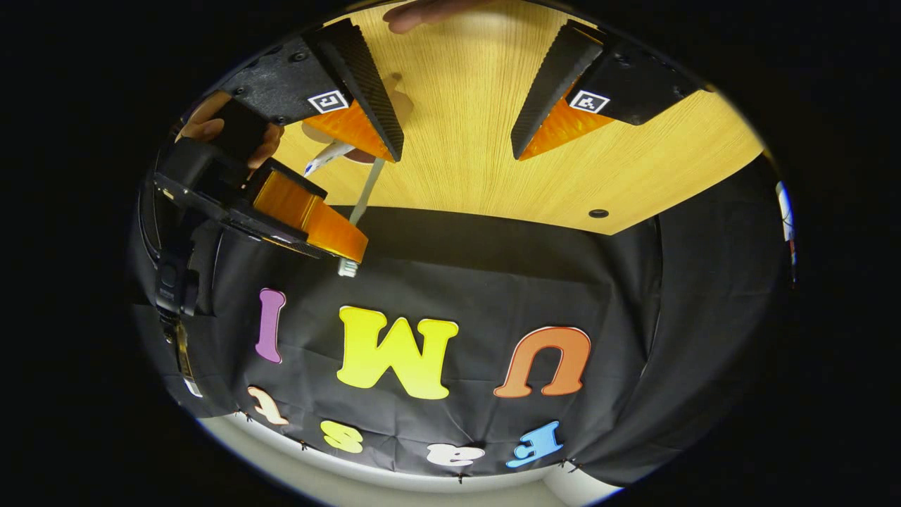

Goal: Put the toothbrush and toothpaste on the desktop into the cup, then pick up the cup and place it on the coaster on the desktop.

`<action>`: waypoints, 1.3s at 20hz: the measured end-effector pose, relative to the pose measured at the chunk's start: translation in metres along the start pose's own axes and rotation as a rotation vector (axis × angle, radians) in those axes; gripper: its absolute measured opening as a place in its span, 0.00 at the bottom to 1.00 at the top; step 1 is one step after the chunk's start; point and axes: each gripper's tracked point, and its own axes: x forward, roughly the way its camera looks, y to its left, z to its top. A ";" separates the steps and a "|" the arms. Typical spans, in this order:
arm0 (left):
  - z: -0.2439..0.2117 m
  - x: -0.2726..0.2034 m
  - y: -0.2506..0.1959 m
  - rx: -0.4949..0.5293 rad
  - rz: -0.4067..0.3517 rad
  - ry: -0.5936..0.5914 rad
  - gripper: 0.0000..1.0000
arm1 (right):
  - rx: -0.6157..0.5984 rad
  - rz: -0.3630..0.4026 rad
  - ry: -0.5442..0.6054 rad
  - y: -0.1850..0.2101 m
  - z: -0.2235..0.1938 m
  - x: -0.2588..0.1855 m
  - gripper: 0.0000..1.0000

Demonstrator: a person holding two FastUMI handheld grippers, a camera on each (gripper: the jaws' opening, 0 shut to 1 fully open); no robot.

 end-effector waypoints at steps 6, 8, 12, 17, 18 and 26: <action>-0.006 0.001 -0.009 0.015 -0.006 0.022 0.98 | -0.038 -0.026 0.032 -0.019 -0.004 -0.024 0.87; -0.008 0.000 -0.016 0.020 -0.022 0.042 0.98 | -0.028 -0.026 0.021 -0.026 0.003 -0.045 0.93; -0.002 -0.008 -0.044 0.022 -0.095 0.052 0.98 | -0.026 -0.069 -0.032 -0.048 0.025 -0.093 0.93; -0.026 0.001 -0.058 0.076 -0.085 0.259 0.98 | -0.027 -0.136 0.016 -0.074 0.029 -0.135 0.93; -0.028 0.003 -0.061 0.093 -0.080 0.301 0.98 | -0.016 -0.143 0.026 -0.080 0.029 -0.142 0.93; -0.055 0.032 -0.077 0.106 -0.093 0.687 0.98 | -0.005 -0.135 -0.026 -0.112 0.044 -0.181 0.93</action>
